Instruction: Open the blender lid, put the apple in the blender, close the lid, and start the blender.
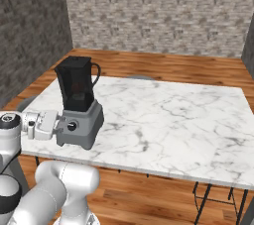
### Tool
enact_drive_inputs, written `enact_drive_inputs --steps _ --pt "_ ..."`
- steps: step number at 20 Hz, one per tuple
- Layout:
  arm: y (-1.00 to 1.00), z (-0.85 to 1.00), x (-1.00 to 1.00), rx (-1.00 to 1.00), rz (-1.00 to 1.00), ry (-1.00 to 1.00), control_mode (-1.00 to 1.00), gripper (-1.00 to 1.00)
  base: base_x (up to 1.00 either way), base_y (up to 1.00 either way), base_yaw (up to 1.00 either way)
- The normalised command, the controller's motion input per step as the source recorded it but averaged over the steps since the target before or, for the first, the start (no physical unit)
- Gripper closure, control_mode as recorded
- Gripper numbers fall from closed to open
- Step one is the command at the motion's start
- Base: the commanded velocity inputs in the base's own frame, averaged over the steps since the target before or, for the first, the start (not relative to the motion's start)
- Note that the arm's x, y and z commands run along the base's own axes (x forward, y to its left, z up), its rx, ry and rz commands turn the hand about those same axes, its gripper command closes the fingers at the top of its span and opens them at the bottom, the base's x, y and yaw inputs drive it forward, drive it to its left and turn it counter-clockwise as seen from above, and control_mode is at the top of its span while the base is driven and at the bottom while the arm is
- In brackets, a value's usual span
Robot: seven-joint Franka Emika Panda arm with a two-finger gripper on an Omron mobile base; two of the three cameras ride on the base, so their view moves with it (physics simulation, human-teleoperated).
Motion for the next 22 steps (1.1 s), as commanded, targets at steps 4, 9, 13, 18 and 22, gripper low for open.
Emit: enact_drive_inputs --steps 4,9,13,18,22 --pt "0.05 -0.14 0.18 0.00 0.02 -0.02 -1.00 -1.00 0.00 0.00 0.00" --pt "0.04 -0.20 0.20 0.00 0.03 -0.02 -1.00 -1.00 0.00 0.00 0.00" --pt "0.05 -0.38 0.27 0.00 0.08 -0.01 -1.00 -1.00 0.00 0.00 0.00" --pt "0.00 -0.40 0.26 0.00 0.13 -0.02 -1.00 -1.00 0.00 0.00 0.00" --pt "0.01 -0.38 0.21 0.00 0.16 -0.02 -1.00 -1.00 0.00 0.00 0.00"
